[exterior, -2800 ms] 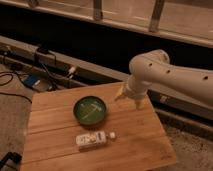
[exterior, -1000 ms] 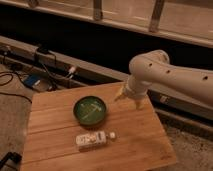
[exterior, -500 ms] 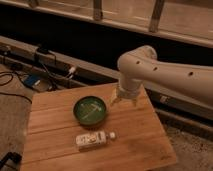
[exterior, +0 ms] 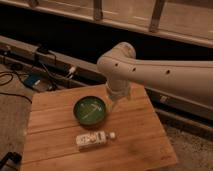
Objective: Place the bottle in the ceramic bowl
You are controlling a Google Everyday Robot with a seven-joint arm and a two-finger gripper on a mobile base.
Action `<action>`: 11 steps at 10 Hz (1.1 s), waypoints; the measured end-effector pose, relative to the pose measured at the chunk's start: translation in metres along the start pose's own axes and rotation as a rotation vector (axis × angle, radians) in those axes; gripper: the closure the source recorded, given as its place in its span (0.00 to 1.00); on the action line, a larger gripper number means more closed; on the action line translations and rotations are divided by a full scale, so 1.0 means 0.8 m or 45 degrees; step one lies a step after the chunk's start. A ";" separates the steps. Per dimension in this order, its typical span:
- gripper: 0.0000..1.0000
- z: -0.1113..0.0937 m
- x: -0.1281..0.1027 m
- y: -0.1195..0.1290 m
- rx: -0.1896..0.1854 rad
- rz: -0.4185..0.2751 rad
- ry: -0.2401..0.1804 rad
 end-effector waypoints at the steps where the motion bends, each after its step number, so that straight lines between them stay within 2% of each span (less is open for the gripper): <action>1: 0.35 -0.001 0.001 0.002 0.002 -0.020 0.003; 4: 0.35 -0.002 0.007 0.009 -0.008 -0.064 0.001; 10: 0.35 -0.002 0.006 0.010 -0.006 -0.072 -0.002; 11: 0.35 -0.005 0.003 0.019 0.008 -0.138 -0.007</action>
